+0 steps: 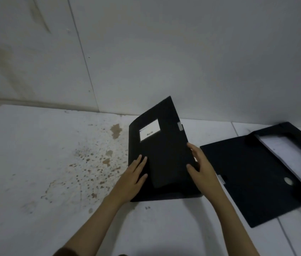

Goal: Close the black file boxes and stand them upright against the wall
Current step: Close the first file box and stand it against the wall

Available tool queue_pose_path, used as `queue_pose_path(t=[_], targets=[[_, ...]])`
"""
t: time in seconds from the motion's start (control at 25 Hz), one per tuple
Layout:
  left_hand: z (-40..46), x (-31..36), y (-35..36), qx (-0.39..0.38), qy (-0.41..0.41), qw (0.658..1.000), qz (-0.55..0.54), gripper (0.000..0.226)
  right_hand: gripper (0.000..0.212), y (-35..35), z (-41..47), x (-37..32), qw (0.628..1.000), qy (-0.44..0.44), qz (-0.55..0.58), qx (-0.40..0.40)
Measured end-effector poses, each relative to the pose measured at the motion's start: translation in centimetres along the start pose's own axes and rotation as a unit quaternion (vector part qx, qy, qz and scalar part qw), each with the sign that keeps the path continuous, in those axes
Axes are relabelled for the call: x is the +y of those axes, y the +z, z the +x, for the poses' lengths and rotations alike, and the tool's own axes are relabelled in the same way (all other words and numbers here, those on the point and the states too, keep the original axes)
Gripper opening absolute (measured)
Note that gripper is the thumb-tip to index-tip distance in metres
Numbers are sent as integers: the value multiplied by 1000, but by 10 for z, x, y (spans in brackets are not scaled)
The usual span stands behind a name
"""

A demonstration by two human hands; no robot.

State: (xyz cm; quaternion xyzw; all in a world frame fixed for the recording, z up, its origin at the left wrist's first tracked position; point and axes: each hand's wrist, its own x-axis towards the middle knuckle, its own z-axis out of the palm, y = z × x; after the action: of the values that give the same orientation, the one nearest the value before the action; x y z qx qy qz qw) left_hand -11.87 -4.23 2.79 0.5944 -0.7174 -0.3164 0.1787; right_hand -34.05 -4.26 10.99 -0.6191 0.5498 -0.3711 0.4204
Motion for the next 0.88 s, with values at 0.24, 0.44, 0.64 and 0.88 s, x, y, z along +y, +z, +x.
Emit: queue_pose_path(t=[0.24,0.44,0.64,0.88], targets=[[9,-9,24,-63,-13,991,119,118,59,-7,-15,75,994,90,-61,15],[11,-11,32,-53,-25,987,151,119,56,10,-17,110,971,145,-188,-2],[14,-12,31,-53,-31,986,153,91,53,14,14,92,928,154,-338,13],[16,-14,27,-30,-16,988,150,85,78,20,78,88,917,135,-367,-84]])
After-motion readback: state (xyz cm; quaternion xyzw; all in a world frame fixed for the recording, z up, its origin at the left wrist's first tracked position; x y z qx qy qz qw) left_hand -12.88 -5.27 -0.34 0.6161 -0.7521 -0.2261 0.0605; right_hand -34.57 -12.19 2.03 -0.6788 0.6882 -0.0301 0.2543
